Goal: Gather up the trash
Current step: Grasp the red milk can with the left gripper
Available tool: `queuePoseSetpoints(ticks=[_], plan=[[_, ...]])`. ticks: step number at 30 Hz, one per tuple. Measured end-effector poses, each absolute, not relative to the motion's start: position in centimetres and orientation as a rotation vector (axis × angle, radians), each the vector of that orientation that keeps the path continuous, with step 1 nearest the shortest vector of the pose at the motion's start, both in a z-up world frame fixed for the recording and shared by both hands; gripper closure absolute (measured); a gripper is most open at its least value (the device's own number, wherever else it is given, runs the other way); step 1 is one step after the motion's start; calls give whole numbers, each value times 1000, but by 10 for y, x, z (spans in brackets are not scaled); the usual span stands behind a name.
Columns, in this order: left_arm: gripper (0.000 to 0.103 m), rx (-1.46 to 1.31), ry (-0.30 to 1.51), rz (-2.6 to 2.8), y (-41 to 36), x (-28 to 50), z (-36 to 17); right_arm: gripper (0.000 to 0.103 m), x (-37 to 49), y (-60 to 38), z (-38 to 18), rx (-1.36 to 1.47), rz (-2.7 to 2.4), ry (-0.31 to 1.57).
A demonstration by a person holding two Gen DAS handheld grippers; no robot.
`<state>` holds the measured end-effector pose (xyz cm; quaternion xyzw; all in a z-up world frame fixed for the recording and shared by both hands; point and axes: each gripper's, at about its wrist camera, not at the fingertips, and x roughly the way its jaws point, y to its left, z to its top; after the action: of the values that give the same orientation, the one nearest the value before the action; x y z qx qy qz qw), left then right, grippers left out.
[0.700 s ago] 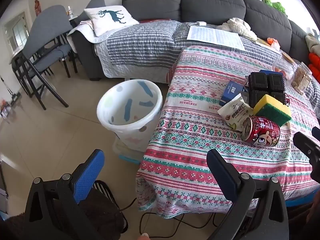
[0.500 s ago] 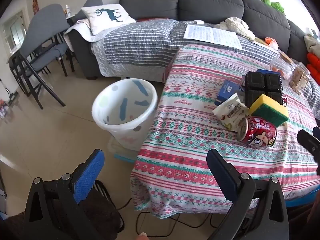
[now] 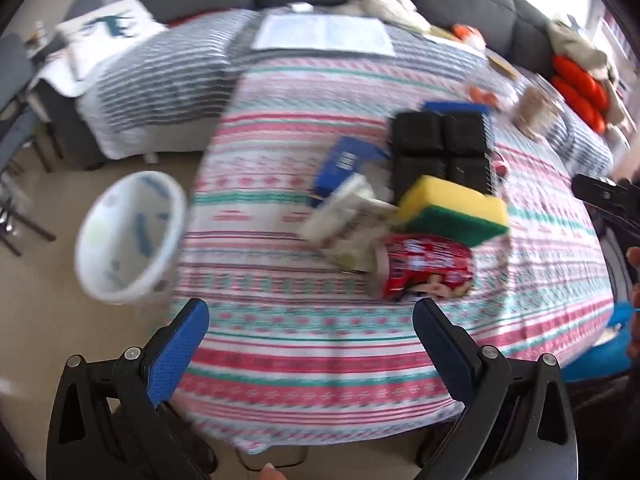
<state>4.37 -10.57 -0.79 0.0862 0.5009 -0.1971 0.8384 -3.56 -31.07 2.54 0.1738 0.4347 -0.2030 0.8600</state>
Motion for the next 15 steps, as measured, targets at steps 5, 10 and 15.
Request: queuePoseSetpoints(ticks=[5, 10, 15], plan=[[0, 181, 1104, -508, -152, 39, -29, 0, -45, -330, 9, 419, -438, 982], [0, 207, 1109, -510, -184, 42, -44, 0, -55, -346, 11, 408, -481, 971], [8, 217, 1114, -474, -190, 57, -57, 0, -62, -360, 11, 441, -510, 964]])
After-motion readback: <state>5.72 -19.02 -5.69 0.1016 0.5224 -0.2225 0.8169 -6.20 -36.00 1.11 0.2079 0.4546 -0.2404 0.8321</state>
